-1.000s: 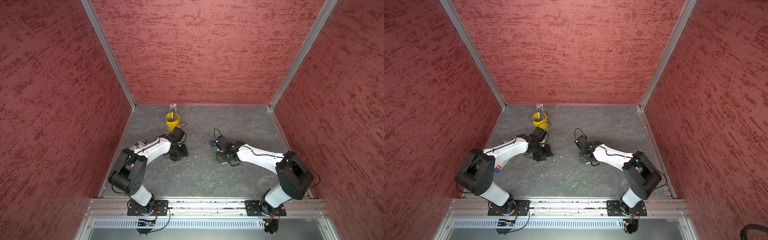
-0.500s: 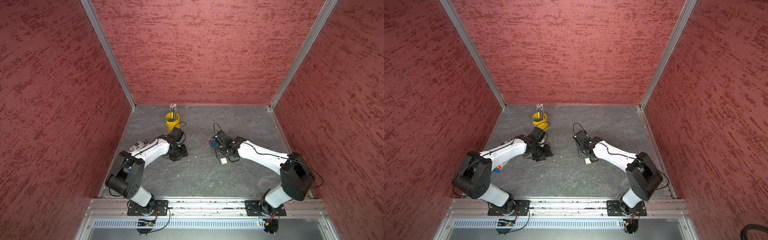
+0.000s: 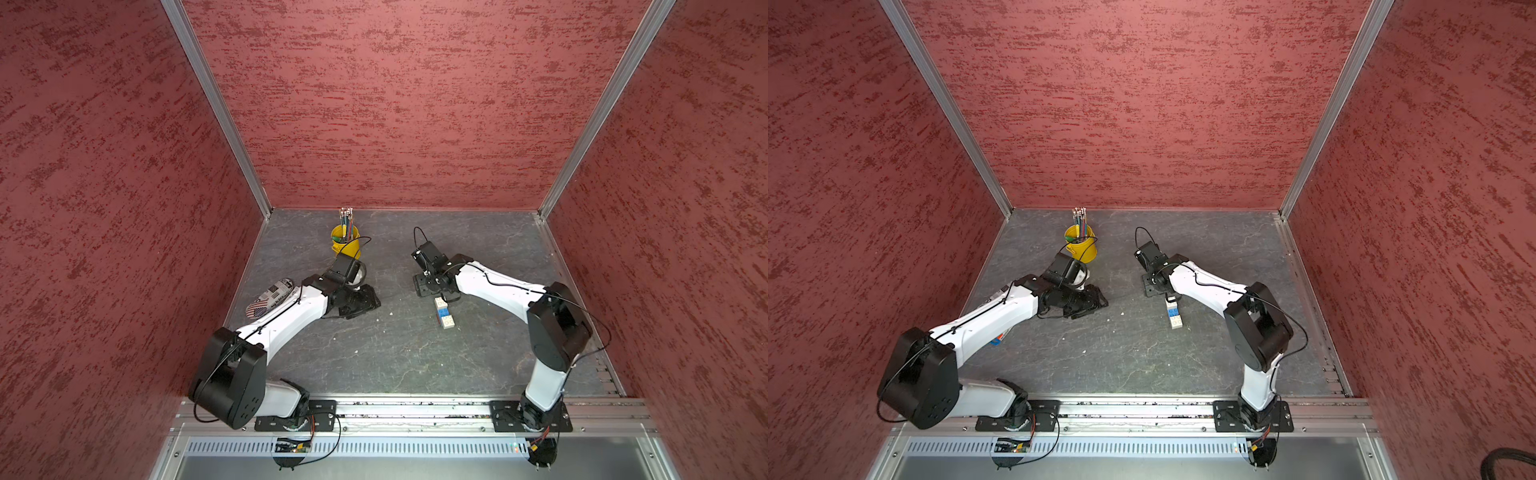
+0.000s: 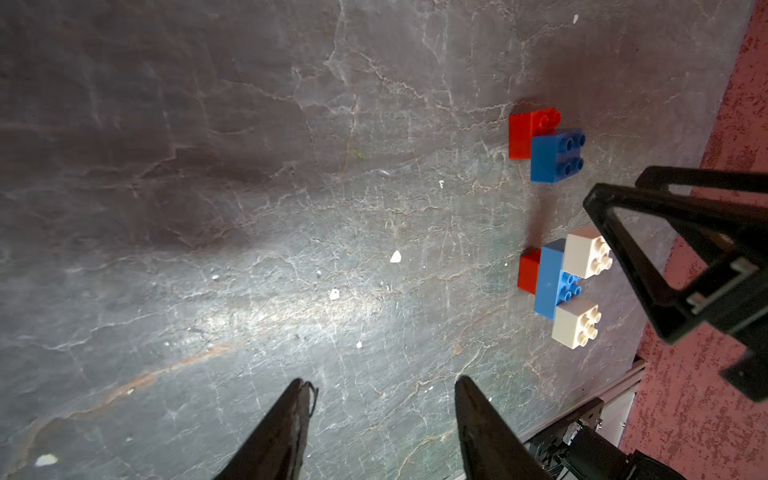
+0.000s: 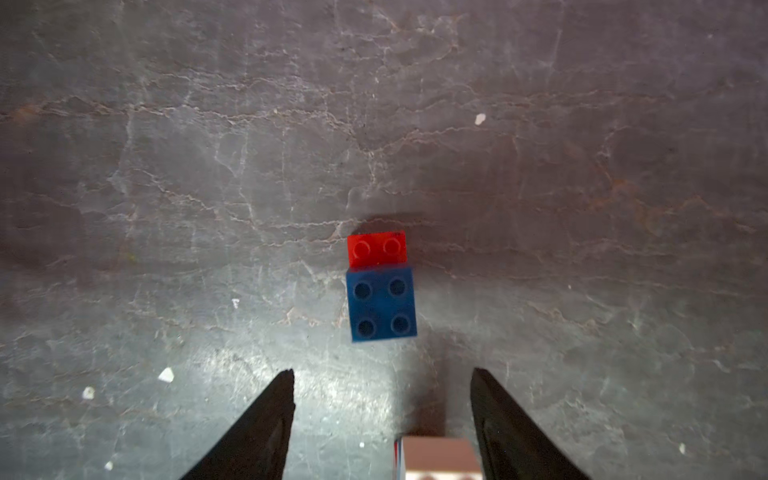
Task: Assemble the letter y with lego
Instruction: Move the lego brick at the center of the board.
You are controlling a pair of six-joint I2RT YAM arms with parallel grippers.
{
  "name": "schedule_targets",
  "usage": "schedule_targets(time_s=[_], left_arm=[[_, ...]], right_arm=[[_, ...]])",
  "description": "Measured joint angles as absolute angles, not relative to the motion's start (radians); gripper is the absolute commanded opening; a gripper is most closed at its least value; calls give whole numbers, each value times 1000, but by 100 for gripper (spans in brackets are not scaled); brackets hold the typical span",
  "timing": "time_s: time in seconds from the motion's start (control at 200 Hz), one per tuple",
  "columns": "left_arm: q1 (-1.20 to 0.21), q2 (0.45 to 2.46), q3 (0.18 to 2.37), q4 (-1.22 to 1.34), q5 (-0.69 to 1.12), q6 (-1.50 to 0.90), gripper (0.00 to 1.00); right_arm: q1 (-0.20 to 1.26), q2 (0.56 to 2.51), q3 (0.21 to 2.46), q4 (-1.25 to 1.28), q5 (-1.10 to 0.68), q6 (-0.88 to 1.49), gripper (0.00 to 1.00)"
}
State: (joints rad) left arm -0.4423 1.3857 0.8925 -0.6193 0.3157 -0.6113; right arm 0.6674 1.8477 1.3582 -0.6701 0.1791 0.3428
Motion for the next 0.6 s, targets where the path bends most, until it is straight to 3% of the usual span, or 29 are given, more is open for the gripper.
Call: schedule_targets(time_s=[0.296,0.601], left_arm=[[-431,1385,880,-620,315,-612,58],[-424,1385,859,-623,313,-612,58]], right_arm=[[629,1972,1401,-633,133,299,64],[625,2020,1415,-611,93,260,40]])
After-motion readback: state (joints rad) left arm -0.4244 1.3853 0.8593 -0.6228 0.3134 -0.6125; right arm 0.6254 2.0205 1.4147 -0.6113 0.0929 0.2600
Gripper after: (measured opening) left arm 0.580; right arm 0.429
